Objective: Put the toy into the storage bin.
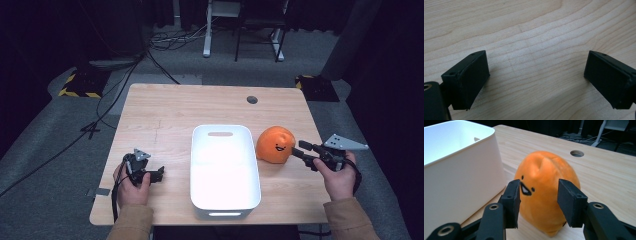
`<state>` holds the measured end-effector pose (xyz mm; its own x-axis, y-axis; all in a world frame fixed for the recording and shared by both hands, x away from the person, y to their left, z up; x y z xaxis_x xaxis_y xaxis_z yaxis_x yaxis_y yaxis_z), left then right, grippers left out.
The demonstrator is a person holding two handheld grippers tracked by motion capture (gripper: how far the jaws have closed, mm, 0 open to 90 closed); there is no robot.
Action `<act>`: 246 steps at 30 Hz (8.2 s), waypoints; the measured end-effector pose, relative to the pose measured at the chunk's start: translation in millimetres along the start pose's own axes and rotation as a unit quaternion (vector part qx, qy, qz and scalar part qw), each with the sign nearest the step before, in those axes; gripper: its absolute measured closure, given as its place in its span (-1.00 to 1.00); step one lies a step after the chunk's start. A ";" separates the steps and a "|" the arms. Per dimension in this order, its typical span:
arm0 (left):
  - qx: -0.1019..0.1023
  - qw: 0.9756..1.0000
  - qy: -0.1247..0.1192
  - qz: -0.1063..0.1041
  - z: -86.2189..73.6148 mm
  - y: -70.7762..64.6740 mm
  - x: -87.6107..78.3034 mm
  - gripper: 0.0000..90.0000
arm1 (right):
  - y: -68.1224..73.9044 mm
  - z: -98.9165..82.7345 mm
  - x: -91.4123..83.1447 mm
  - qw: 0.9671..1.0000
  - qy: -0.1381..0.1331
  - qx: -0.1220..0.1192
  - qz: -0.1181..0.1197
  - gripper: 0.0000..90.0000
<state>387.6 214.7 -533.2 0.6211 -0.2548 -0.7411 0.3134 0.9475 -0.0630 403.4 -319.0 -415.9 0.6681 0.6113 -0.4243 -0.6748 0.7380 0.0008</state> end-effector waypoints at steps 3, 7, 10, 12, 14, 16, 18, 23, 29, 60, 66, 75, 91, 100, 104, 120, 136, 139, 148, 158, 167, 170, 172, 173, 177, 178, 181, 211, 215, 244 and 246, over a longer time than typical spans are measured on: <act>0.000 1.000 0.000 0.000 0.0 0.0 0.0 -0.86 | -3.8 5.1 4.1 1.000 -0.008 0.003 0.004 0.23; 0.000 1.000 0.000 0.000 0.0 0.0 0.0 -0.86 | -8.1 12.9 13.7 1.000 -0.016 0.001 0.007 0.27; 0.000 1.000 0.000 0.000 0.0 0.0 0.0 -0.86 | -10.3 16.1 20.9 1.000 -0.019 0.003 0.007 0.30; 0.000 1.000 0.000 0.000 0.0 0.0 0.0 -0.86 | -12.5 17.9 26.0 1.000 -0.022 0.002 0.010 0.31; 0.000 1.000 0.000 0.000 0.0 0.0 0.0 -0.86 | -14.0 19.3 32.4 1.000 -0.019 0.000 0.011 0.33; 0.000 1.000 0.000 0.000 0.0 0.0 0.0 -0.86 | -14.7 19.5 35.0 1.000 -0.019 -0.004 0.011 0.34; 0.000 1.000 0.000 0.000 0.0 0.0 0.0 -0.86 | -17.6 16.9 44.9 1.000 -0.008 -0.009 0.006 0.48; 0.000 1.000 0.000 0.000 0.0 0.0 0.0 -0.86 | -16.8 15.9 47.2 1.000 -0.013 -0.022 0.007 0.84; 0.000 1.000 0.000 0.000 0.0 0.0 0.0 -0.86 | -12.6 21.6 39.5 0.999 -0.024 -0.032 0.005 0.88; 0.000 1.000 0.000 0.000 0.0 0.0 0.0 -0.86 | 15.1 77.3 -28.8 0.992 -0.079 -0.079 0.056 0.88; 0.001 1.000 0.000 0.000 0.0 0.1 -0.1 -0.86 | 27.2 91.8 -40.3 0.989 -0.088 -0.090 0.079 0.88; 0.000 1.000 0.000 0.000 0.0 0.0 0.0 -0.86 | 45.3 109.2 -49.3 0.984 -0.106 -0.107 0.095 0.89; 0.000 1.000 0.000 0.000 0.0 0.0 0.0 -0.86 | 87.2 141.3 -50.4 0.970 -0.140 -0.134 0.149 0.89; 0.000 1.000 0.000 0.000 0.0 0.0 0.0 -0.86 | 116.3 150.0 -41.9 0.961 -0.141 -0.151 0.183 0.89; 0.000 1.000 0.000 0.000 0.0 0.1 0.0 -0.86 | 125.4 150.6 -37.6 0.959 -0.141 -0.150 0.195 0.89; 0.000 1.000 0.000 0.000 0.0 0.0 0.0 -0.86 | 167.0 137.9 -12.5 0.949 -0.118 -0.159 0.247 0.89; 0.000 1.000 0.000 0.000 0.0 0.0 0.0 -0.86 | 177.0 109.9 0.5 0.949 -0.081 -0.154 0.264 0.89; 0.000 1.000 0.000 0.000 0.0 0.0 0.0 -0.86 | 177.9 105.6 1.0 0.949 -0.077 -0.153 0.266 0.89; 0.000 1.000 0.000 0.000 0.0 0.0 0.0 -0.86 | 181.1 89.2 2.1 0.948 -0.061 -0.150 0.273 0.89; 0.000 1.000 0.000 0.000 0.0 0.0 0.0 -0.86 | 182.0 67.6 10.0 0.951 -0.019 -0.146 0.271 0.88; 0.001 1.000 0.001 0.000 -0.1 0.2 -0.1 -0.86 | 185.4 37.3 35.1 0.951 0.095 -0.153 0.250 0.76; 0.000 1.000 0.000 0.000 0.0 0.0 0.0 -0.86 | 184.8 38.8 35.0 0.954 0.089 -0.145 0.247 0.68; 0.000 1.000 0.000 0.000 0.0 0.0 0.0 -0.86 | 184.5 41.9 32.9 0.955 0.084 -0.138 0.250 0.54; 0.000 1.000 0.000 0.000 0.0 0.0 0.0 -0.86 | 182.9 45.6 31.3 0.959 0.071 -0.130 0.242 0.25; 0.000 1.000 0.000 0.000 0.0 0.0 0.0 -0.86 | 179.6 51.2 28.8 0.965 0.049 -0.119 0.230 0.05; 0.000 1.000 0.000 0.000 0.0 0.0 0.0 -0.86 | 178.6 52.4 28.3 0.966 0.044 -0.116 0.228 0.02; 0.000 1.000 0.000 0.000 0.0 0.0 0.0 -0.86 | 174.6 57.0 25.7 0.969 0.030 -0.105 0.222 -0.04; 0.004 1.000 -0.001 -0.002 -0.5 -1.6 -0.2 -0.86 | 98.9 74.8 13.8 0.989 0.014 -0.083 0.124 -0.21; 0.006 1.000 0.000 -0.006 -1.2 -2.5 -0.8 -0.86 | 83.9 71.4 14.8 0.990 0.021 -0.082 0.108 -0.24; 0.008 1.000 0.005 -0.006 -0.3 -3.6 0.8 -0.93 | -8.8 -5.7 42.1 0.992 0.126 0.003 0.009 -0.45; 0.008 1.000 0.004 -0.006 -0.3 -3.6 0.8 -0.93 | -13.0 -12.3 43.2 0.991 0.134 0.007 0.003 -0.45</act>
<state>386.7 211.1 -533.8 0.6106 -0.2652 -0.7462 0.3327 0.9410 -0.0622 437.1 -305.7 -445.4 0.5557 0.5193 -0.6493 -0.6729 0.7396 0.0155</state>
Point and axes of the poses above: each handheld gripper's, and its own axes: x roughly forward along the jaws, z roughly out of its top, y roughly to its left, the point moved 4 cm from there along x, roughly forward along the jaws, and after that the axes turned 3 degrees about -x, right-handed, at the moved point
